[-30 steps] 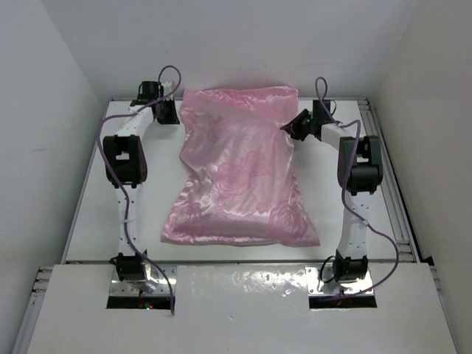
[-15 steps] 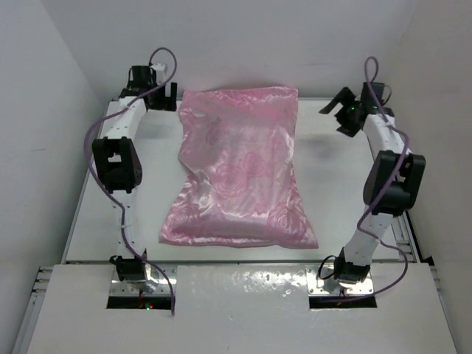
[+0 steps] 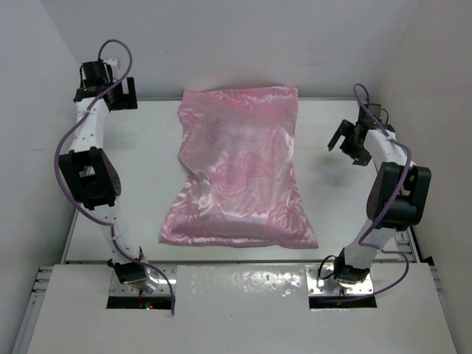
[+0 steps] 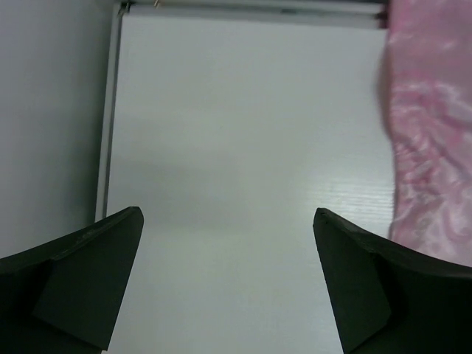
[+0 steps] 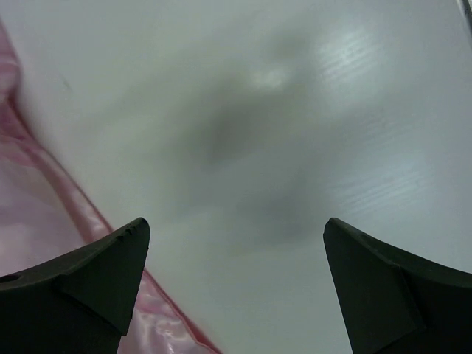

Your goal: Put the pillow into the pillowcase

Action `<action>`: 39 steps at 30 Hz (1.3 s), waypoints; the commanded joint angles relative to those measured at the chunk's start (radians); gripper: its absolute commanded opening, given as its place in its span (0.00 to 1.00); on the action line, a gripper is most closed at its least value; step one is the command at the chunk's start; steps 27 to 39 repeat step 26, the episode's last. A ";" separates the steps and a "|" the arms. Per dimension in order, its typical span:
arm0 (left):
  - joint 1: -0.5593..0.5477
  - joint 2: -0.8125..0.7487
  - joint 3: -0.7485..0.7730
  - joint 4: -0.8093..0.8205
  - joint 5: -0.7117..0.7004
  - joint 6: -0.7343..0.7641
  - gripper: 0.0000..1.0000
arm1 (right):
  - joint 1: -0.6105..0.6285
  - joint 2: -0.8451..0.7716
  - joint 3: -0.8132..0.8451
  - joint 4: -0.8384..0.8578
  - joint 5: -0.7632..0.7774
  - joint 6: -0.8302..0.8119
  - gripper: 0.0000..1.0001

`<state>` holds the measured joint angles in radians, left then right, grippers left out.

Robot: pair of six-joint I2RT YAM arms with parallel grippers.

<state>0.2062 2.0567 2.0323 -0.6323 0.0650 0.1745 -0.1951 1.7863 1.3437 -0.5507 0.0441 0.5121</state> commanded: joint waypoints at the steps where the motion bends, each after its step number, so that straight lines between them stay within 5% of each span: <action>1: 0.015 -0.069 -0.072 -0.018 -0.022 0.006 1.00 | -0.007 -0.056 -0.029 0.086 0.031 -0.026 0.99; 39: 0.025 -0.113 -0.179 -0.001 0.004 0.008 1.00 | -0.021 -0.107 -0.075 0.139 0.040 -0.063 0.99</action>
